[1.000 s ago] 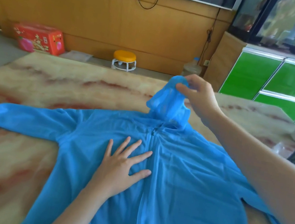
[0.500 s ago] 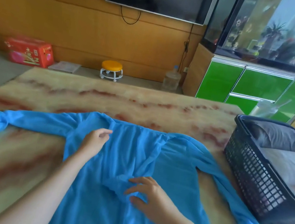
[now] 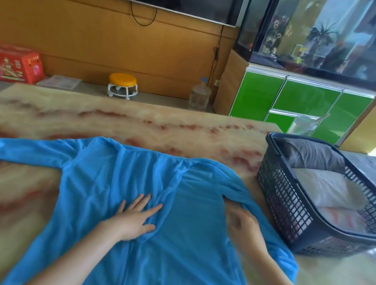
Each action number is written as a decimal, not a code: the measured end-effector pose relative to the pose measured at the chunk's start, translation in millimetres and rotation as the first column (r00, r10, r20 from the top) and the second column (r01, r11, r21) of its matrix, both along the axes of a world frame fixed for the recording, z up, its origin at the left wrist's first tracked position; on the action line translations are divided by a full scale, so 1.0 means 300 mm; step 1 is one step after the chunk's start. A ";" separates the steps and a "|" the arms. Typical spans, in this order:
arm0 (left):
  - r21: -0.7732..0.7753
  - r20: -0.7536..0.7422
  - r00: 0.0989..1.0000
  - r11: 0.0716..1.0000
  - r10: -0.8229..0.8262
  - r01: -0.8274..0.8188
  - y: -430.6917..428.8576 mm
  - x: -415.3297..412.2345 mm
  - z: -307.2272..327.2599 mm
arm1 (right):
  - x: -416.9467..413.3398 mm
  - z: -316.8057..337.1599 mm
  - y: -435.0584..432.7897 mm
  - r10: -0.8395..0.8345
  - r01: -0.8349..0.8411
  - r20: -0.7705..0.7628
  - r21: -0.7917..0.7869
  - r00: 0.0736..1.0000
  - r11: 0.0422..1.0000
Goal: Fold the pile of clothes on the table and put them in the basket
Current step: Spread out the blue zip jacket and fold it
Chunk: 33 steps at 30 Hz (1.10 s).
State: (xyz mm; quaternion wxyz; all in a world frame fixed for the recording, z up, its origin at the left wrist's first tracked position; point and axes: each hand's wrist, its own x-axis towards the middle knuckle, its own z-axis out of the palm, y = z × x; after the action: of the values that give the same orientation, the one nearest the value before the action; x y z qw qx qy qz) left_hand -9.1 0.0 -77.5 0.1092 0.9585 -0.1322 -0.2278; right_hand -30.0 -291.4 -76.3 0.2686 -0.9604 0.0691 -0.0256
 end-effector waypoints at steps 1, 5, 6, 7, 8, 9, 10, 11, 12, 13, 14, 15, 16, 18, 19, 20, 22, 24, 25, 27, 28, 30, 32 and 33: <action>-0.012 0.009 1.000 0.999 0.030 -0.030 -0.012 0.010 0.015 | 0.002 0.000 -0.035 -0.022 0.022 0.009 -0.026 1.000 0.999; -0.119 0.317 0.932 0.983 0.173 -0.142 -0.083 0.053 0.102 | 0.017 0.067 -0.134 -0.193 0.193 0.023 -0.213 0.981 0.958; -0.192 0.350 0.916 0.972 0.194 -0.133 -0.099 0.058 0.113 | 0.021 0.082 -0.141 -0.235 0.229 0.016 -0.293 0.972 0.928; -0.246 0.349 0.916 0.962 0.199 -0.116 -0.116 0.056 0.119 | 0.022 0.095 -0.142 -0.256 0.232 -0.011 -0.391 0.967 0.891; -0.265 0.327 0.927 0.959 0.184 -0.097 -0.131 0.052 0.118 | 0.018 0.106 -0.134 -0.261 0.202 -0.053 -0.491 0.964 0.847; -0.266 0.293 0.942 0.960 0.164 -0.084 -0.143 0.045 0.112 | 0.012 0.107 -0.123 -0.261 0.160 -0.102 -0.567 0.960 0.808; -0.269 0.247 0.957 0.960 0.152 -0.083 -0.153 0.036 0.102 | 0.005 0.106 -0.116 -0.263 0.116 -0.153 -0.616 0.953 0.779; -0.266 0.188 0.973 0.960 0.137 -0.084 -0.162 0.023 0.090 | -0.003 0.106 -0.115 -0.263 0.074 -0.200 -0.646 0.944 0.759; -0.254 0.141 0.984 0.965 0.109 -0.071 -0.171 0.010 0.078 | -0.011 0.116 -0.114 -0.255 0.038 -0.233 -0.664 0.939 0.747; -0.230 0.112 0.991 0.972 0.074 -0.046 -0.176 0.000 0.065 | -0.017 0.132 -0.111 -0.240 0.019 -0.244 -0.664 0.939 0.747; -0.214 0.102 0.994 0.977 0.050 -0.027 -0.177 -0.005 0.058 | -0.018 0.150 -0.108 -0.221 0.015 -0.231 -0.658 0.948 0.753; -0.211 0.105 0.993 0.977 0.045 -0.022 -0.176 -0.011 0.057 | -0.014 0.169 -0.101 -0.201 0.033 -0.192 -0.638 0.961 0.769; -0.230 0.111 0.992 0.973 0.060 -0.033 -0.173 -0.012 0.058 | 0.000 0.188 -0.092 -0.183 0.070 -0.130 -0.598 0.974 0.798; -0.325 0.136 0.984 0.944 0.111 -0.062 -0.168 -0.012 0.064 | 0.054 0.226 -0.067 -0.181 0.166 -0.001 -0.391 0.983 0.905; -0.393 0.139 0.979 0.916 0.151 -0.086 -0.166 -0.008 0.071 | 0.098 0.244 -0.048 -0.183 0.184 0.024 -0.204 0.983 0.961; -0.479 0.121 0.972 0.870 0.199 -0.119 -0.168 -0.004 0.080 | 0.140 0.266 -0.020 -0.181 0.180 0.037 0.044 0.983 0.983; -0.701 -0.051 0.949 0.666 0.311 -0.256 -0.174 0.001 0.105 | 0.211 0.307 0.071 -0.138 0.117 -0.005 0.555 0.990 0.823; -0.833 -0.394 0.858 0.267 0.329 -0.485 -0.184 0.003 0.141 | 0.245 0.325 0.182 0.059 0.049 -0.112 0.770 0.992 0.636; -0.801 -0.553 0.776 0.064 0.303 -0.596 -0.182 0.004 0.158 | 0.250 0.315 0.233 0.179 -0.004 -0.138 0.780 0.974 0.626; -0.695 -0.706 0.622 -0.160 0.338 -0.701 -0.156 0.014 0.162 | 0.250 0.276 0.295 0.318 -0.168 -0.110 0.665 0.942 0.727; -0.690 -0.693 0.582 -0.156 0.425 -0.707 -0.134 0.021 0.149 | 0.255 0.250 0.300 0.325 -0.236 -0.057 0.572 0.944 0.785; -0.754 -0.442 0.585 0.072 0.680 -0.653 -0.078 0.034 0.103 | 0.272 0.198 0.261 0.257 -0.222 -0.007 0.480 0.966 0.849; -0.778 -0.142 0.636 0.311 0.758 -0.545 -0.040 0.040 0.067 | 0.288 0.151 0.185 0.178 -0.155 -0.017 0.424 0.984 0.893; -0.785 -0.088 0.685 0.373 0.723 -0.494 -0.040 0.038 0.060 | 0.295 0.127 0.145 0.151 -0.132 -0.019 0.380 0.988 0.915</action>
State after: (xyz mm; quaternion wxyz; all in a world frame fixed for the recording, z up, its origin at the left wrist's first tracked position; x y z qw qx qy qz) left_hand 2.4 -12.1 -59.6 0.5567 0.8179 0.1390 0.0411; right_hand 58.4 -248.0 -38.2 0.4480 -0.8935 0.0096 0.0309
